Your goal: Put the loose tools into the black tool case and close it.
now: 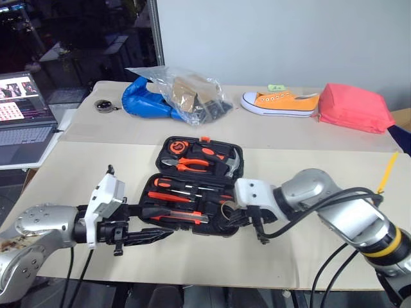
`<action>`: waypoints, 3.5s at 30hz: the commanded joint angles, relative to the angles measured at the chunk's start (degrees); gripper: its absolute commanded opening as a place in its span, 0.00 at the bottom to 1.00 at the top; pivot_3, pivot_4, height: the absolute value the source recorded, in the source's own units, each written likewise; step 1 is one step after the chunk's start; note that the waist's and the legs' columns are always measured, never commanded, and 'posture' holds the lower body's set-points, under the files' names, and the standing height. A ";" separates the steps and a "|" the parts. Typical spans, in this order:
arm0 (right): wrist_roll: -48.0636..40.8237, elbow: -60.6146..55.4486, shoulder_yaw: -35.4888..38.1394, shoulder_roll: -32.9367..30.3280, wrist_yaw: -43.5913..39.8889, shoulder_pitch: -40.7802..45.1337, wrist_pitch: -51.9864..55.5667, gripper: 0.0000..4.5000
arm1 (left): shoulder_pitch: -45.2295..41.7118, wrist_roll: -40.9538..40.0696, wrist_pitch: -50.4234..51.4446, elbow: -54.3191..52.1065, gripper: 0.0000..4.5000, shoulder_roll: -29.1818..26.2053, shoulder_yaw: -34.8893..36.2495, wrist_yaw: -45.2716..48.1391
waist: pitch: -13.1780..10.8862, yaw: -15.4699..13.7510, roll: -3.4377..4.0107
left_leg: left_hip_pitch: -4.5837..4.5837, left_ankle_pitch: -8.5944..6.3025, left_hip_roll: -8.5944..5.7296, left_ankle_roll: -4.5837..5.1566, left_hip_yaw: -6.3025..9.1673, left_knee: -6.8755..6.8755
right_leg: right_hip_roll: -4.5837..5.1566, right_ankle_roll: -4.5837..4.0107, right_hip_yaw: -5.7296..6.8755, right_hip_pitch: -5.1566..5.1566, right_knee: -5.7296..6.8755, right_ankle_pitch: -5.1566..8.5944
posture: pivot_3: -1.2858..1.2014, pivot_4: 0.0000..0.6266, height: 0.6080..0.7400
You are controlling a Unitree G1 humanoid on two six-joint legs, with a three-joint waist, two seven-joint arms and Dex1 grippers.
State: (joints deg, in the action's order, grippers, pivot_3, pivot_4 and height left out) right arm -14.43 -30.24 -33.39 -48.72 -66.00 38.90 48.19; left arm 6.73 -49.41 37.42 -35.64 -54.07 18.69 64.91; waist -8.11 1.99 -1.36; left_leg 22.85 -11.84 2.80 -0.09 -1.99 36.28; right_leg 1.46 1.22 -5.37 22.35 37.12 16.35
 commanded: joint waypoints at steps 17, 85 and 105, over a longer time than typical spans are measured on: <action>4.08 4.01 -3.24 2.46 -7.32 -0.76 -9.53 0.44 | -0.07 0.48 -1.51 -0.05 1.00 0.11 1.46 -2.34 | 0.02 -0.08 -0.02 | 0.11 -0.01 -0.01 0.01 0.09 -0.17 | -0.02 -0.06 0.07 0.15 0.05 0.03 | 0.52 0.24 1.00; -1.29 31.22 37.06 33.25 49.95 4.59 27.27 0.13 | -69.27 36.75 3.87 91.72 0.00 23.51 -18.03 -16.88 | 0.05 0.69 -0.15 | 0.68 0.23 -0.30 -0.18 0.43 -0.07 | -0.24 -0.17 0.12 0.98 0.94 -0.14 | 0.52 0.24 1.00; 1.28 34.24 34.88 29.52 43.67 8.47 4.67 0.01 | -68.05 34.56 -4.30 81.35 0.00 28.63 -13.29 -17.38 | 0.03 0.22 -0.15 | 1.07 0.29 -0.33 -0.17 0.47 -0.02 | -0.23 -0.14 0.12 1.21 0.93 -0.16 | 0.52 0.24 1.00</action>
State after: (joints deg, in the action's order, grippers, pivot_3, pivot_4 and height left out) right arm -13.34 5.65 2.40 -18.75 -20.13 44.18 60.27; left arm -59.70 -13.02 36.77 50.98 -27.26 5.00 45.82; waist -8.08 2.21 -1.51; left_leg 24.11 -11.55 2.47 -0.25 -1.52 36.25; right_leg 1.23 1.09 -5.24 23.68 38.10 16.17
